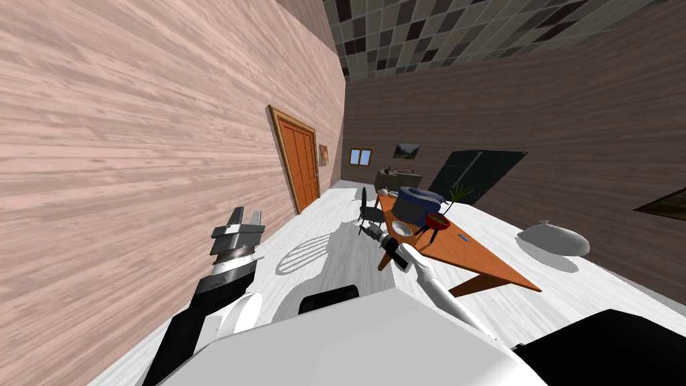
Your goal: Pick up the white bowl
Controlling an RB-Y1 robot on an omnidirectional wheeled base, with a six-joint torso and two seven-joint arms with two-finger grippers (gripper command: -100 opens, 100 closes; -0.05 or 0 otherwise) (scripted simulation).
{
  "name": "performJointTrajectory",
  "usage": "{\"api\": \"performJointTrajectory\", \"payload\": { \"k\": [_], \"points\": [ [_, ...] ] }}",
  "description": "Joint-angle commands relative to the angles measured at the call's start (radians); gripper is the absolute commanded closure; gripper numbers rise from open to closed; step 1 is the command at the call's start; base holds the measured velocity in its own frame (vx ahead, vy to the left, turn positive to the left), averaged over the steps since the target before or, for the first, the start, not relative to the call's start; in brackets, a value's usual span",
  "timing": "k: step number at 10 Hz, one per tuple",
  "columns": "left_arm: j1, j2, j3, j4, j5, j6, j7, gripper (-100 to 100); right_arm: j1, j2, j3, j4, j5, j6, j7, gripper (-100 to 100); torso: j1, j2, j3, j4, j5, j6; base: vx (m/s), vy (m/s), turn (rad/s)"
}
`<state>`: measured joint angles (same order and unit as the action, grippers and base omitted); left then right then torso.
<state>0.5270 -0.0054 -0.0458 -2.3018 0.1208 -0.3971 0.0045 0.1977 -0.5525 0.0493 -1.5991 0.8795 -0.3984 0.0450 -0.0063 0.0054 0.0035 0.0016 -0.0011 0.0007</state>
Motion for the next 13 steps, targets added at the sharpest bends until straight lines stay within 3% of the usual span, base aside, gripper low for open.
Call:
{"api": "performJointTrajectory", "payload": {
  "k": [1, 8, 13],
  "points": [
    [0.0, 0.0, 0.0, 0.0, 0.0, 0.0, 0.0, 0, -0.019, -0.014, 0.015, 0.044, 0.044, 0.016, 0.006, -100, 0.0, 0.0, 0.0, 0.0, 0.0, 0.0, -0.065, -0.022, 0.103],
    [0.0, 0.0, 0.0, 0.0, 0.0, 0.0, 0.0, 0, -0.076, -0.124, 0.086, 0.244, 0.24, 0.073, 0.079, -100, -0.002, -0.001, -0.001, 0.0, 0.0, 0.001, -0.064, -0.037, 0.133],
    [0.0, 0.0, 0.0, 0.0, 0.0, 0.0, 0.0, 0, -0.1, -0.176, 0.124, 0.343, 0.349, 0.102, 0.116, -100, -0.004, -0.003, -0.001, 0.0, -0.001, 0.0, -0.044, -0.06, 0.105]
  ]
}}
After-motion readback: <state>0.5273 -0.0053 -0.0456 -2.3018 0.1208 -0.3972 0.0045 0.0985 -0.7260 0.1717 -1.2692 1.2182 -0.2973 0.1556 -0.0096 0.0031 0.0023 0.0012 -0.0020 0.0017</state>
